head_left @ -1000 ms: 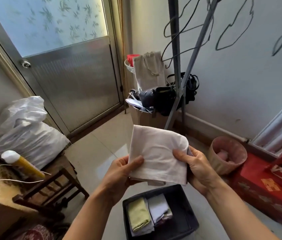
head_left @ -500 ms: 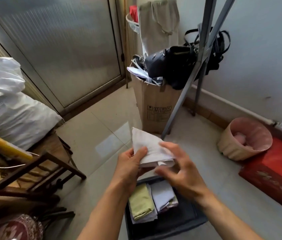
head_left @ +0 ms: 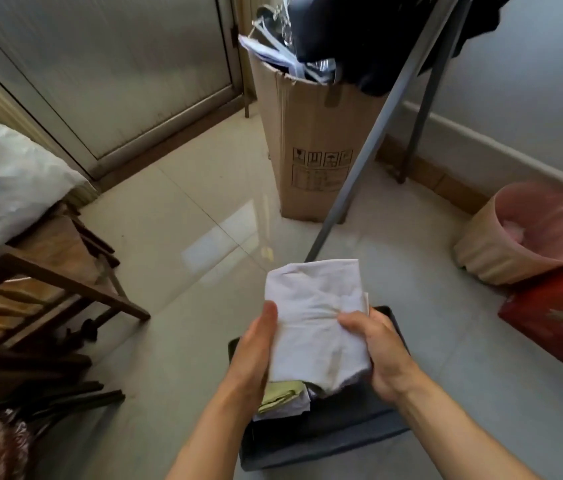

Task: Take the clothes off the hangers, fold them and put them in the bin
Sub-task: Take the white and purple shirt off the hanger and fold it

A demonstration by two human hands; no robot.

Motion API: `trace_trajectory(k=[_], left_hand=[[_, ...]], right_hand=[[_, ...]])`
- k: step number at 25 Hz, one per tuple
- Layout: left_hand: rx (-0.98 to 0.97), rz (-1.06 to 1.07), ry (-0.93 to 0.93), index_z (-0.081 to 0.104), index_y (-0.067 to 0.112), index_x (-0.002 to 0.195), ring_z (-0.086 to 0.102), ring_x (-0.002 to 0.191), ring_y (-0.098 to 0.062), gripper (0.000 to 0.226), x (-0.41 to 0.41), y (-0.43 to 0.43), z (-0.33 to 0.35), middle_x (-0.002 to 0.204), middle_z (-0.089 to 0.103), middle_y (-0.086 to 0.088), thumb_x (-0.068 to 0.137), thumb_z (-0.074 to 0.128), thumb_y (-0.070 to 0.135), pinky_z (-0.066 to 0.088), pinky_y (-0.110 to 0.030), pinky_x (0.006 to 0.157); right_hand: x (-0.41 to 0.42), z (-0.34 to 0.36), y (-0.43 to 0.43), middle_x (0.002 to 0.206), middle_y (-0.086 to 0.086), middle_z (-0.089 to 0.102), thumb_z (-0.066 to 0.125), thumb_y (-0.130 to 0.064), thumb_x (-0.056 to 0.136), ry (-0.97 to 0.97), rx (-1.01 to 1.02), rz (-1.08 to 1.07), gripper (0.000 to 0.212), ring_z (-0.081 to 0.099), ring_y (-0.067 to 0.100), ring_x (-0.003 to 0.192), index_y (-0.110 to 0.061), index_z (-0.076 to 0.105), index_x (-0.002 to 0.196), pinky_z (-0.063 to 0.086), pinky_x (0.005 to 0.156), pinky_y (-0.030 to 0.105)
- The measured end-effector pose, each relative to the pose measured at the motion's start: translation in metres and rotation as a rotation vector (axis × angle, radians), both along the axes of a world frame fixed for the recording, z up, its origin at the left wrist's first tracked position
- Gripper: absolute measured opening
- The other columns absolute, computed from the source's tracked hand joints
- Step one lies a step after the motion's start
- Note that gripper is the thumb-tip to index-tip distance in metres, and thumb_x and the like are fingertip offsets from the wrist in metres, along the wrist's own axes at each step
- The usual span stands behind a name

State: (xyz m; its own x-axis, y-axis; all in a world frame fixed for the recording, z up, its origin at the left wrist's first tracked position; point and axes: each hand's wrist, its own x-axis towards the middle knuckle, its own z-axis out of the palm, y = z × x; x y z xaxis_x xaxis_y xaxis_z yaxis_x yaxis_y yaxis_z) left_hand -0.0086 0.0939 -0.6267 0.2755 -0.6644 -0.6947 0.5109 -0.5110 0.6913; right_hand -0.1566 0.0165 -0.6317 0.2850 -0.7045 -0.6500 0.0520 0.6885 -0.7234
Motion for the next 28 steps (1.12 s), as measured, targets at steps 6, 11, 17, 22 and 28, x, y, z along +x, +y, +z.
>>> trace_trajectory(k=[6,11,17,22,28], left_hand=[[0.107,-0.051,-0.282,0.066,0.018,0.102,0.072,0.078,-0.012,0.017,-0.044,0.007,-0.106,0.092,0.075,0.001,0.086,0.071,0.018,0.051,-0.015,0.057],[0.347,-0.148,-0.23,0.061,0.014,0.102,0.067,0.085,-0.02,0.014,-0.081,0.021,-0.205,0.098,0.071,-0.008,0.095,0.058,0.026,0.053,-0.028,0.065],[0.42,-0.152,-0.239,0.037,0.018,0.113,0.059,0.073,-0.015,0.026,-0.095,0.01,-0.274,0.102,0.064,-0.012,0.095,0.047,0.002,0.041,-0.013,0.046],[0.43,-0.184,-0.348,0.056,0.025,0.102,0.052,0.074,-0.014,0.032,-0.089,0.001,-0.325,0.1,0.056,-0.005,0.089,0.048,-0.004,0.049,-0.026,0.064],[0.41,-0.229,-0.246,0.053,0.021,0.127,0.055,0.11,-0.019,0.034,-0.088,0.004,-0.307,0.123,0.054,-0.002,0.096,0.054,0.006,0.048,-0.035,0.099]], right_hand=[[-0.034,-0.108,0.015,0.097,0.011,0.075,0.067,-0.011,0.088,0.234,0.06,0.13,0.021,0.071,0.028,0.091,-0.007,0.066,0.109,0.057,0.073,0.036],[-0.065,-0.195,0.026,0.092,0.014,0.071,0.063,-0.003,0.089,0.549,0.143,0.143,0.012,0.068,0.027,0.083,0.002,0.063,0.1,0.052,0.061,0.03],[-0.077,-0.26,-0.002,0.099,0.007,0.067,0.053,0.005,0.09,0.617,0.132,0.249,0.022,0.064,0.021,0.087,-0.013,0.06,0.1,0.053,0.066,0.03],[-0.063,-0.305,-0.022,0.115,0.008,0.066,0.049,0.011,0.088,0.57,0.073,0.28,0.037,0.063,0.014,0.089,-0.018,0.061,0.108,0.052,0.076,0.027],[-0.058,-0.305,-0.001,0.138,0.009,0.05,0.049,0.005,0.093,0.659,0.076,0.376,0.052,0.05,0.018,0.12,-0.01,0.042,0.142,0.04,0.089,0.019]])
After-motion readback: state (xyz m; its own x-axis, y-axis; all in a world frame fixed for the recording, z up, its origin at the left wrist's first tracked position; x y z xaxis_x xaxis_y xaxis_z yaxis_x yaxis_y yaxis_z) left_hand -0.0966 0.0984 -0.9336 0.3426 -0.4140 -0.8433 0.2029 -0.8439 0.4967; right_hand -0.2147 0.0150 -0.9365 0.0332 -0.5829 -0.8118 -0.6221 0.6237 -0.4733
